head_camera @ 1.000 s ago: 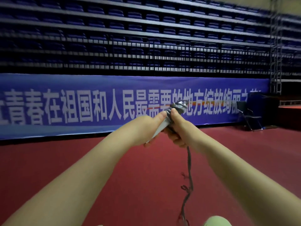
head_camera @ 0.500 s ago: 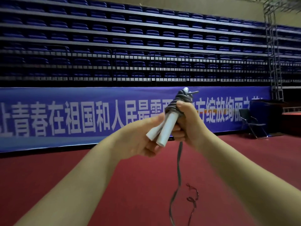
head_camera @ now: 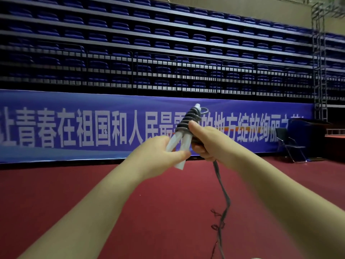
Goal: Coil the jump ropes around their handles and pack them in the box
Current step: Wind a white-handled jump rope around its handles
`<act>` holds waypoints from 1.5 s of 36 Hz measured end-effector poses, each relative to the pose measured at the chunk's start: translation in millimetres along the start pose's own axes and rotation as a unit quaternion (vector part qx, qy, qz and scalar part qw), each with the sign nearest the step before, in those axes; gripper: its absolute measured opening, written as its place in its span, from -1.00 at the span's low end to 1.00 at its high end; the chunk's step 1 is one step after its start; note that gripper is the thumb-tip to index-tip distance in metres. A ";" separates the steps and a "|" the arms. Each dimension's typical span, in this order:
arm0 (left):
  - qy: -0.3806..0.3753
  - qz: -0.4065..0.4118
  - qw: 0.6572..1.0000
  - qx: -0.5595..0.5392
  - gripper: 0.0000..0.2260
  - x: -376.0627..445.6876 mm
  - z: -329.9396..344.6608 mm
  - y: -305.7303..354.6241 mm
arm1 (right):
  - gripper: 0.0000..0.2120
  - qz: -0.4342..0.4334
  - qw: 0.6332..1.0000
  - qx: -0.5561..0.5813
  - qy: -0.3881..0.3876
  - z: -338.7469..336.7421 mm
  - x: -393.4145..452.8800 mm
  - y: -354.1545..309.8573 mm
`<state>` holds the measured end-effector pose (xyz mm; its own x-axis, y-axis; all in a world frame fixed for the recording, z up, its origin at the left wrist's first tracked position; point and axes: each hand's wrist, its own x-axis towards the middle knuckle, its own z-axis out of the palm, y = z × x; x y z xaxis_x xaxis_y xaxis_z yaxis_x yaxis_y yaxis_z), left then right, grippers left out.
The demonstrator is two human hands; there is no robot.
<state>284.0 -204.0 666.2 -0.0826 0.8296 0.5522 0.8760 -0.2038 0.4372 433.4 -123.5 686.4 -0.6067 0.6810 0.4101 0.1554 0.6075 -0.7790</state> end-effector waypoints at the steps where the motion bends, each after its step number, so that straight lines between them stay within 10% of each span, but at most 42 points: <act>1: -0.013 0.001 0.999 -0.035 -0.59 -1.0 0.7 -0.6 | -0.48 -0.005 1.000 0.015 0.002 0.7 -1.2 1.6; 3: -0.074 -0.022 0.970 -0.230 -0.57 -4.8 -0.6 -2.4 | -0.53 -0.020 0.998 0.055 -0.003 1.8 -3.2 3.0; 6: -0.255 -0.067 0.824 -0.502 -0.36 -8.9 -0.1 -10.4 | -0.58 -0.029 0.992 0.119 -0.004 3.6 -6.2 3.4; 11: -0.359 -0.045 0.701 -0.614 -0.26 -15.1 13.0 1.0 | -0.51 -0.029 0.986 0.166 0.005 6.5 -4.4 2.7; 23: -0.260 -0.098 0.850 -0.447 -0.41 -18.2 15.1 24.4 | -0.45 -0.027 0.997 -0.053 0.050 -8.2 -19.4 -0.8; 31: -0.228 -0.107 0.668 -0.700 -0.42 -30.4 22.7 22.9 | -0.38 -0.093 0.992 -0.051 0.071 2.0 -17.9 1.1; 38: -0.140 -0.139 0.776 -0.599 -0.40 -36.8 24.8 5.8 | -0.44 -0.064 0.993 -0.088 0.053 19.2 -20.1 4.4; 47: -0.011 -0.109 0.972 -0.208 -0.57 -31.9 20.5 3.6 | -0.41 0.000 0.998 0.005 0.066 36.3 -15.4 22.3; 54: -0.017 -0.050 0.996 0.075 -0.51 -33.8 16.6 15.7 | -0.41 0.056 0.992 0.115 0.020 31.3 -9.9 19.2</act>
<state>308.4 -226.6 642.6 -0.1595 0.8591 0.4864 0.9256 -0.0412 0.3763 417.9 -131.4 652.6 -0.5628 0.7582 0.3293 0.0350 0.4199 -0.9069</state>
